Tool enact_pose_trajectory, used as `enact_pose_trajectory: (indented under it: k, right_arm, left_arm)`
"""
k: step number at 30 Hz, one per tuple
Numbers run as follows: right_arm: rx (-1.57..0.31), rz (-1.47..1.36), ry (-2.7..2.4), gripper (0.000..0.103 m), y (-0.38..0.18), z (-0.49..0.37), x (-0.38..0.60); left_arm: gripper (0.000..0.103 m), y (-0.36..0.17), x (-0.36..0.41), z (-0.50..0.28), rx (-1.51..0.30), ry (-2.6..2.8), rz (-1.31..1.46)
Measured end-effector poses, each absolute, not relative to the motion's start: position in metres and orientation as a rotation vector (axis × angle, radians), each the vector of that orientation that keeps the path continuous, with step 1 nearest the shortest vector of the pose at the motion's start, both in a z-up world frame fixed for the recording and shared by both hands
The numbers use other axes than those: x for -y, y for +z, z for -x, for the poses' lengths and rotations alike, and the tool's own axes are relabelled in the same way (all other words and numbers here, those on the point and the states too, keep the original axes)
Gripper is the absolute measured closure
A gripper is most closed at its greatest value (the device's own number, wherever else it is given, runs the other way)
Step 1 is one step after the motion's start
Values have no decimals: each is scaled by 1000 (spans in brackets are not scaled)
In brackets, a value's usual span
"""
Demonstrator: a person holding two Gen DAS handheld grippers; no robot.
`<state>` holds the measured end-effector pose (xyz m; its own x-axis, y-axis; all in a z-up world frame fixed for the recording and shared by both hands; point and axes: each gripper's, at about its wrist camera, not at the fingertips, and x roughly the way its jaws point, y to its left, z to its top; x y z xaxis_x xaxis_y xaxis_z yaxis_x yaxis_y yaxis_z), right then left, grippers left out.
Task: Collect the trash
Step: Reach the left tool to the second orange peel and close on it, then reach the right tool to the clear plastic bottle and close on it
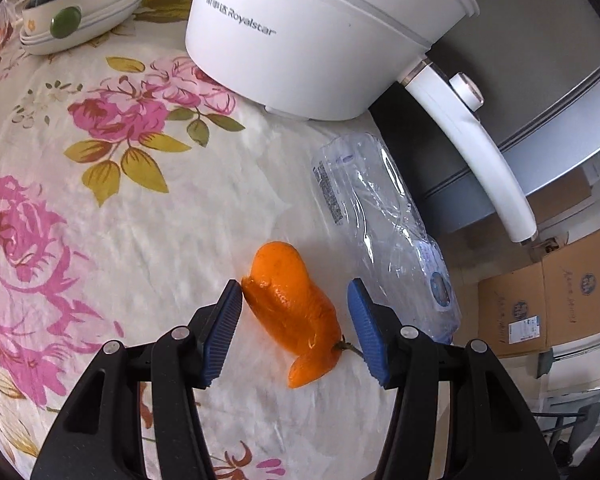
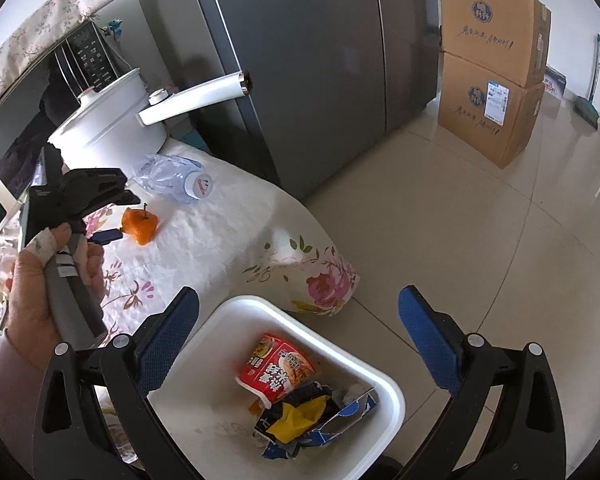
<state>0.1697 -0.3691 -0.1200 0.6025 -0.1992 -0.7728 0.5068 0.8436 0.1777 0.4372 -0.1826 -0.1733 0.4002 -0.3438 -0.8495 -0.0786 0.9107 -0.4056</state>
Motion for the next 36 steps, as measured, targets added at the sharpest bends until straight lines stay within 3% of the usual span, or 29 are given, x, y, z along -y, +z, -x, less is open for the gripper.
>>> enact_pose_trajectory:
  k: [8,9,16,24,36]
  right_arm:
    - [-839,-414,-424,7,-122,-171,373]
    - [-843,-416,-423,7,-122,-171,373]
    - [-854,-393,-428,7,-124,-176,368]
    - [-878,-338,-432,7,-132,-194,356]
    - [-831,-62,-289,7,-102,-297,307]
  left_arm:
    - [52,-180,197,-442,-1147,-151,364]
    - [57,-181,198,-441,-1144,-149,354]
    - [66,-183,182,-436,-1138,-207,401]
    - [88,-173,146,-412,-1105,-309,382]
    - [89,-131,30,-362,-992,-371,482]
